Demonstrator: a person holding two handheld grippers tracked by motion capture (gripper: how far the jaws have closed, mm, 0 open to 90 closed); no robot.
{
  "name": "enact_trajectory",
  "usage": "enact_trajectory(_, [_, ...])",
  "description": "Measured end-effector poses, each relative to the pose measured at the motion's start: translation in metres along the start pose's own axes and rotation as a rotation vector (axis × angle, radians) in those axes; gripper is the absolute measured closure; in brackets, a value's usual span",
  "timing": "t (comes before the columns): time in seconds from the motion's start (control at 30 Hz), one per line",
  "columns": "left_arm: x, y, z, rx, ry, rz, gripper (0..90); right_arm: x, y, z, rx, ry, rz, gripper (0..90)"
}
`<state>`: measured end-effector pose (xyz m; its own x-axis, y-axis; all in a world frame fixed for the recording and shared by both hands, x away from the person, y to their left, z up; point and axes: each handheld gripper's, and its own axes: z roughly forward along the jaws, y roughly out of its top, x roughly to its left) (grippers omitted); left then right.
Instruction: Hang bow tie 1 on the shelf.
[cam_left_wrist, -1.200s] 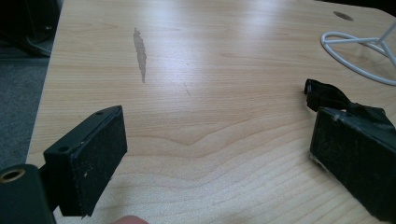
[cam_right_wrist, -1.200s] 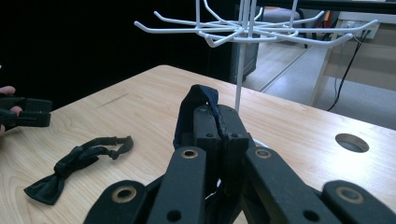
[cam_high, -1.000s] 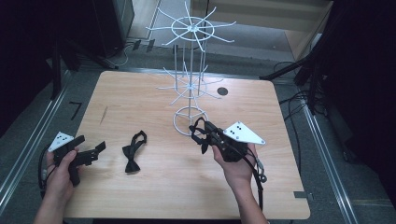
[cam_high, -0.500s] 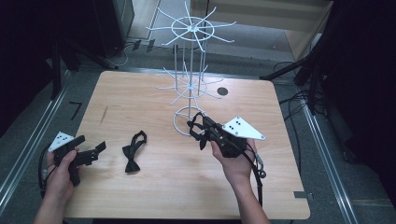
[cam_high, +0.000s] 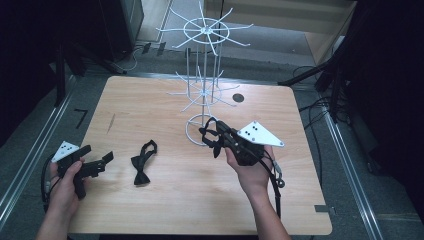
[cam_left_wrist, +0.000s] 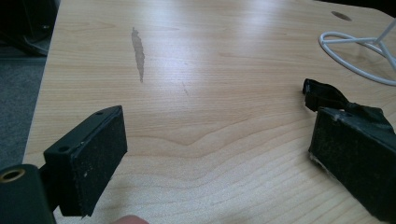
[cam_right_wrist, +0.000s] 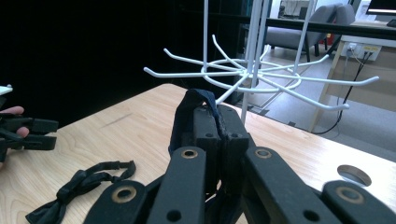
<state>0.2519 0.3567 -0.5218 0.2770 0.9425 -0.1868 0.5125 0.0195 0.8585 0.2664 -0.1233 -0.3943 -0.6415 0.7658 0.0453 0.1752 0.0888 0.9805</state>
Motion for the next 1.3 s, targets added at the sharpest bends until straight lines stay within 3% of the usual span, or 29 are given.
enact_trajectory(0.47, [0.000, 0.000, 0.000, -0.001, 0.000, 0.000, 4.2, -0.002, 0.005, 0.002, -0.012, 0.001, 0.001, 89.3])
enact_trajectory(1.3, [0.000, 0.000, 0.000, -0.003, -0.002, -0.001, 4.2, -0.017, -0.005, 0.028, 0.034, -0.031, 0.042, 89.4])
